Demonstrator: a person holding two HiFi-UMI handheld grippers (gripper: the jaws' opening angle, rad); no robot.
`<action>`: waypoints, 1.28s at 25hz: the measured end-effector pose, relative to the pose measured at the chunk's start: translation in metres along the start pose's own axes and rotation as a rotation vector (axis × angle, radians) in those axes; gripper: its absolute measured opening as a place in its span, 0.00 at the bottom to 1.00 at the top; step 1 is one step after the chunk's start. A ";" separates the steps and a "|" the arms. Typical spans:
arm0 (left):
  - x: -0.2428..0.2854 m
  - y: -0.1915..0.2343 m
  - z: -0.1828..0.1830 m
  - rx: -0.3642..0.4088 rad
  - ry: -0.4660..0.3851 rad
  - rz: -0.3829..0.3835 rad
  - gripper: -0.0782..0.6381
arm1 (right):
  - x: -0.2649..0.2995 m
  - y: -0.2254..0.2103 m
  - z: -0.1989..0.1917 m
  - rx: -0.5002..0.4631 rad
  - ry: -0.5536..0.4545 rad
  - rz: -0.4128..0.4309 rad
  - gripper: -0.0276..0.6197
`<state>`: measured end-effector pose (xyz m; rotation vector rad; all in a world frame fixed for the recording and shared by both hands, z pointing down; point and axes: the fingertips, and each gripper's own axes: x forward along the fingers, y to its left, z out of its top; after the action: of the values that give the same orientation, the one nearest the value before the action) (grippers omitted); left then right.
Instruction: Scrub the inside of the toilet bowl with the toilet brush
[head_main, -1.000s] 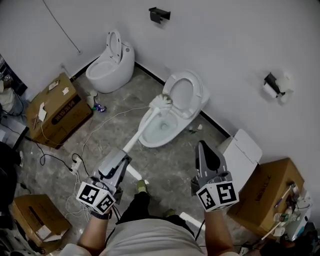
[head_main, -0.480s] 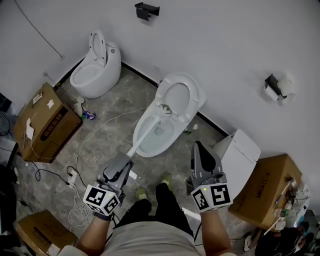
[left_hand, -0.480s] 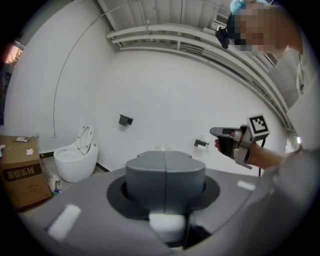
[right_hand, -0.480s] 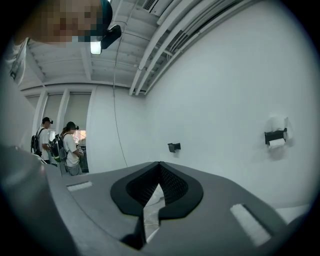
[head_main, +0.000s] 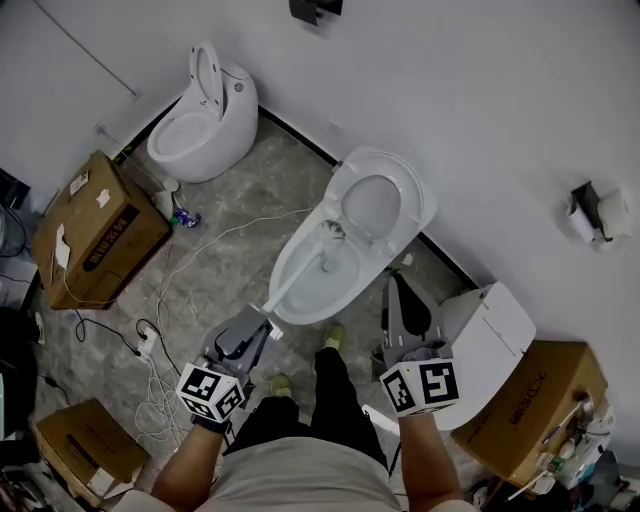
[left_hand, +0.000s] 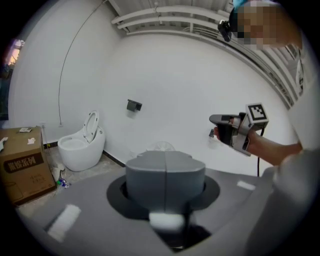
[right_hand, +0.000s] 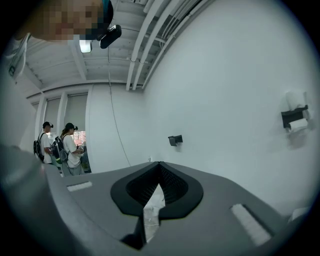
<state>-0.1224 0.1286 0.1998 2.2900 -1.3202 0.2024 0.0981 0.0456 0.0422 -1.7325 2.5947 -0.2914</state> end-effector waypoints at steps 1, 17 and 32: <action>0.012 0.004 -0.005 -0.011 0.014 0.009 0.31 | 0.012 -0.008 -0.005 -0.001 0.010 0.011 0.06; 0.148 0.098 -0.203 -0.143 0.212 0.073 0.31 | 0.086 -0.057 -0.214 -0.048 0.176 -0.076 0.06; 0.280 0.164 -0.346 -0.112 0.308 0.093 0.31 | 0.124 -0.079 -0.382 -0.024 0.211 -0.092 0.06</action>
<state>-0.0768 0.0087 0.6567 2.0103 -1.2439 0.4803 0.0808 -0.0402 0.4423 -1.9310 2.6722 -0.4710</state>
